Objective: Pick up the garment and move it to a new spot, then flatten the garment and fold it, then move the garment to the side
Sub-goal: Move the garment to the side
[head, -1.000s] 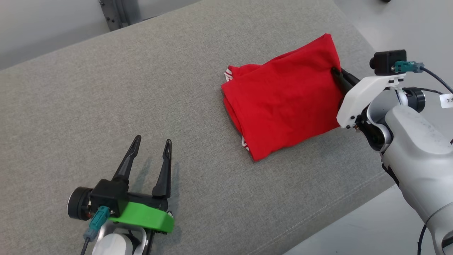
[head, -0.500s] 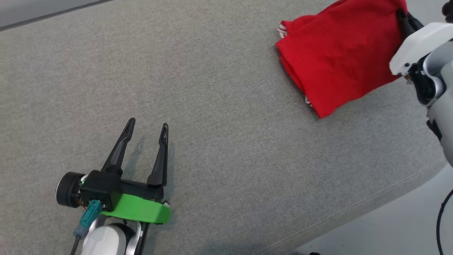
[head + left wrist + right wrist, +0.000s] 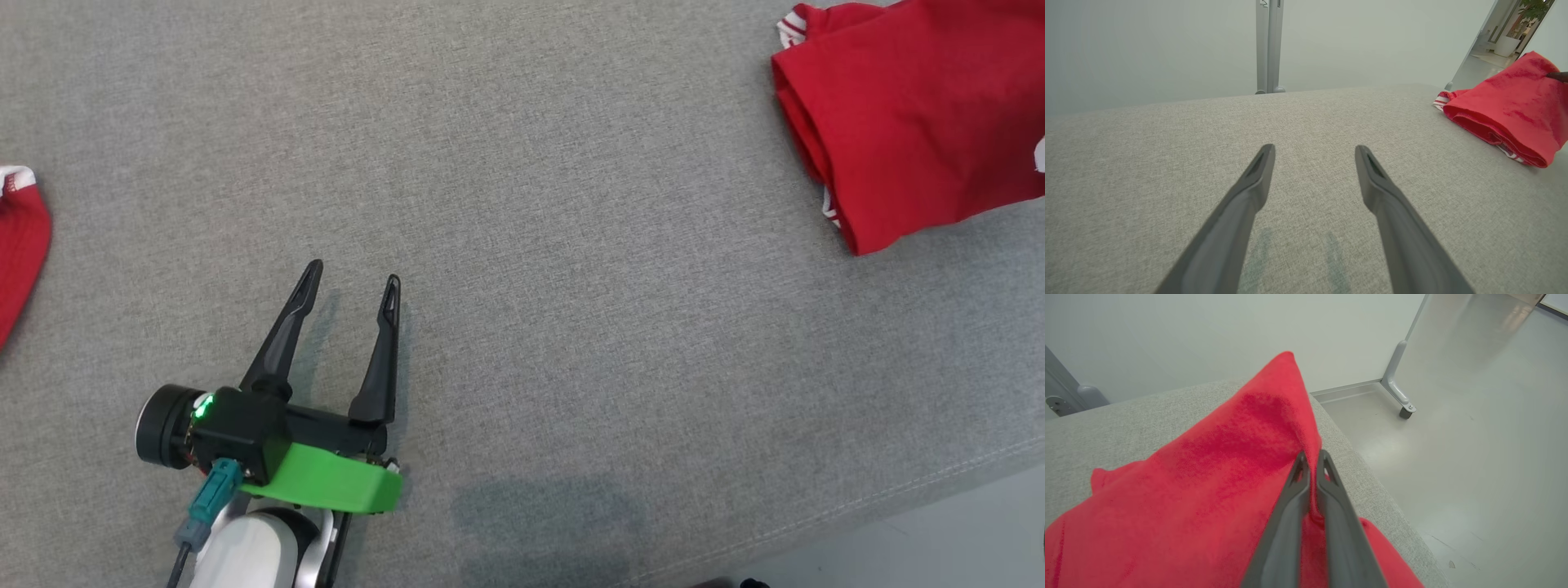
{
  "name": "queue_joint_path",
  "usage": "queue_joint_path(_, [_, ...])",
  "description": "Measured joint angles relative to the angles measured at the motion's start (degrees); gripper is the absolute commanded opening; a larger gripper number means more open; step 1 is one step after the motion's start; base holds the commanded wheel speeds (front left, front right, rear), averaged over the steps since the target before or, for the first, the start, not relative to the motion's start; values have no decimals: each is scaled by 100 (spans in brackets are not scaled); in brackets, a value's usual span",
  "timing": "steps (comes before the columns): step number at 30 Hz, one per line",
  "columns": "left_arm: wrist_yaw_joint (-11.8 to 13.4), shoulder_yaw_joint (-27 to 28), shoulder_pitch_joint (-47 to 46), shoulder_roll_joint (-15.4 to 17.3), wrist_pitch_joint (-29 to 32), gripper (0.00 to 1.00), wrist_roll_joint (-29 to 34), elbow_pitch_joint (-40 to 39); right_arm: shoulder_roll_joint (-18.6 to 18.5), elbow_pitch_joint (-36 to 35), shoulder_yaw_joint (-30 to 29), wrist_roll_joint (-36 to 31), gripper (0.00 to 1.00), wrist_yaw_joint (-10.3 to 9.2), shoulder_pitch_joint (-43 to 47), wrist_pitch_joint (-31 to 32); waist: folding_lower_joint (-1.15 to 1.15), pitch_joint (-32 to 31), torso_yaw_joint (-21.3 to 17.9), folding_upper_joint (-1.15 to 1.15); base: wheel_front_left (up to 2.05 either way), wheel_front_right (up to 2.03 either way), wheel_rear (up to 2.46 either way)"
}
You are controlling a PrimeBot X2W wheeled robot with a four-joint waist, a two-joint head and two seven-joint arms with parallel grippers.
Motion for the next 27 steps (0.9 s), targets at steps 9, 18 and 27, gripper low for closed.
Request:
queue_joint_path(9, [56, 0, -29, -8, -70, 100, -52, 111, 204, -5, -213, -426, 100, 0, 15, -238, -1, -105, 85, 0, 0, 0, 0])
queue_joint_path(18, [176, 207, 29, -98, -310, 100, -285, 461, 474, -1625, -146, -775, 100, 0, 616, -257, -1, -567, 120, 0, 0, 0, 0])
queue_joint_path(27, [303, 474, 305, -204, -508, 100, -517, 875, 746, -3574, -643, -1166, 100, 0, 2213, -263, -1, -1165, 327, 0, 0, 0, 0])
